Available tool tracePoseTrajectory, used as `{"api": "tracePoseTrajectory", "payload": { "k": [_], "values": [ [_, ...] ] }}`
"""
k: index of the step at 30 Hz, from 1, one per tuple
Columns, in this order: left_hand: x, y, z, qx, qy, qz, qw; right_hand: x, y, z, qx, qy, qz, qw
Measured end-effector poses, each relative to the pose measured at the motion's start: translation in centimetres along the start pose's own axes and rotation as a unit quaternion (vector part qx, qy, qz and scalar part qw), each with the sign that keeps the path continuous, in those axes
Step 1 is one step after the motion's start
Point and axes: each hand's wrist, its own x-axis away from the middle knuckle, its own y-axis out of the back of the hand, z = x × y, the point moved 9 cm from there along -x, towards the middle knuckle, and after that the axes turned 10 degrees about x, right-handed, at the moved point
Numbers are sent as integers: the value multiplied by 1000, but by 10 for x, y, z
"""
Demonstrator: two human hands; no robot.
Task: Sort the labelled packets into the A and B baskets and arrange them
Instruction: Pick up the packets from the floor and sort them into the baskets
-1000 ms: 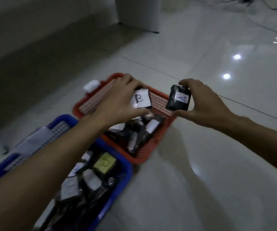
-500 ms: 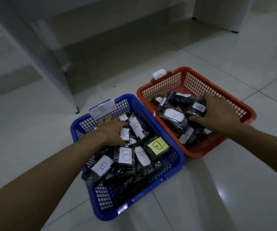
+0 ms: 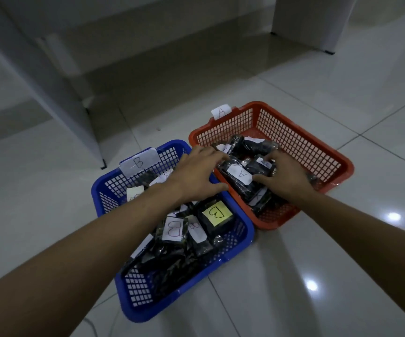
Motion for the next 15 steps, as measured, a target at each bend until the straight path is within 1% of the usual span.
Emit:
{"api": "tracePoseTrajectory", "payload": {
  "k": [4,6,9,12,14,15],
  "values": [
    [-12,-5,-21,11,-39,-5,999,5,32,2,20,50,-62,997],
    [-28,-6,-40,29,-73,-19,997,11,55,-10,12,48,-88,995],
    [-62,-22,-82,62,-135,-22,989,30,98,-50,-10,30,-160,987],
    [-94,-63,-146,100,-198,7,975,64,130,-123,-41,-25,-220,974],
    [-111,-104,-203,134,-242,49,960,105,146,-190,-44,-108,-249,961],
    [-115,-122,-225,145,-257,69,953,125,149,-213,-45,-140,-254,956]
  ]
}}
